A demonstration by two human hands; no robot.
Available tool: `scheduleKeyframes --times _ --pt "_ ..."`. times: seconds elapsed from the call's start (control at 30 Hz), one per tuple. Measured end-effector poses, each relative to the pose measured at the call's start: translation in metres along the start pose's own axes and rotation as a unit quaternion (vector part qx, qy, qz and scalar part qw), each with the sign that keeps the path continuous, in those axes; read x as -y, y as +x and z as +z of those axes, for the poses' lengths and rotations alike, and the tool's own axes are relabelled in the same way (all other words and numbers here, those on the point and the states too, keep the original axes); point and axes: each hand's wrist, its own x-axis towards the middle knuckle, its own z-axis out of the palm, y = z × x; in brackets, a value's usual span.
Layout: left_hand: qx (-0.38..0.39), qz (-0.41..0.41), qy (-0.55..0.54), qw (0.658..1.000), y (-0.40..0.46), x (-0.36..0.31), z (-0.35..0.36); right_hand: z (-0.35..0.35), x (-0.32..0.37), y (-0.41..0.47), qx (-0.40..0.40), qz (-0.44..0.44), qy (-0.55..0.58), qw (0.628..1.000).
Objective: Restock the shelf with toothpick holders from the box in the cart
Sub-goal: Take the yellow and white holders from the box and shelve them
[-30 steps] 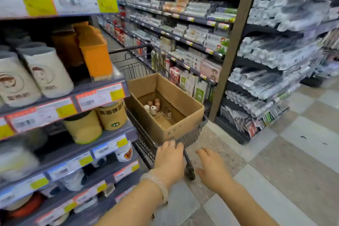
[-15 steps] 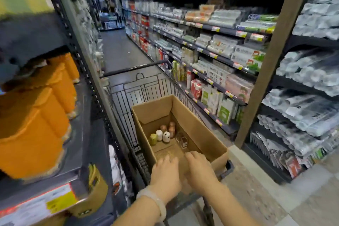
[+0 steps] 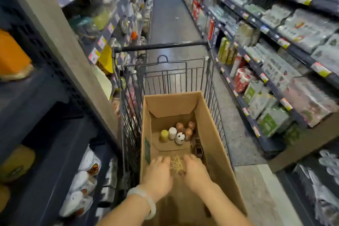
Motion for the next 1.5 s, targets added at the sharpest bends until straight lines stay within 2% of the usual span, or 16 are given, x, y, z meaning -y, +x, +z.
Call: scheduleKeyframes --times 0.13,0.33,0.5,0.67,0.93,1.23,1.37,1.5 --pt "0.022 -0.065 -0.053 0.996 0.044 -0.001 0.017 -0.01 -0.023 0.045 0.04 0.007 0.048 0.998" --pt "0.067 -0.184 -0.147 0.97 0.109 0.016 0.065 0.007 -0.049 0.118 0.093 0.027 0.036 0.995" --pt "0.035 -0.302 -0.21 0.929 0.166 0.036 0.097 0.033 -0.065 0.184 0.067 0.028 0.025 0.997" --pt "-0.034 -0.351 -0.273 0.895 0.223 0.063 0.127 0.056 -0.071 0.255 0.024 0.014 0.039 0.999" --pt "-0.131 -0.337 -0.421 0.832 0.301 0.087 0.156 0.091 -0.079 0.328 -0.011 0.022 -0.038 0.999" --pt "-0.135 -0.29 -0.372 0.871 0.351 0.101 0.18 0.113 -0.084 0.358 -0.013 0.043 -0.098 0.994" --pt "-0.137 -0.297 -0.376 0.867 0.353 0.103 0.179 0.116 -0.08 0.359 -0.023 0.044 -0.093 0.994" --pt "-0.159 -0.312 -0.409 0.843 0.337 0.097 0.172 0.109 -0.078 0.35 -0.037 0.022 -0.033 0.999"
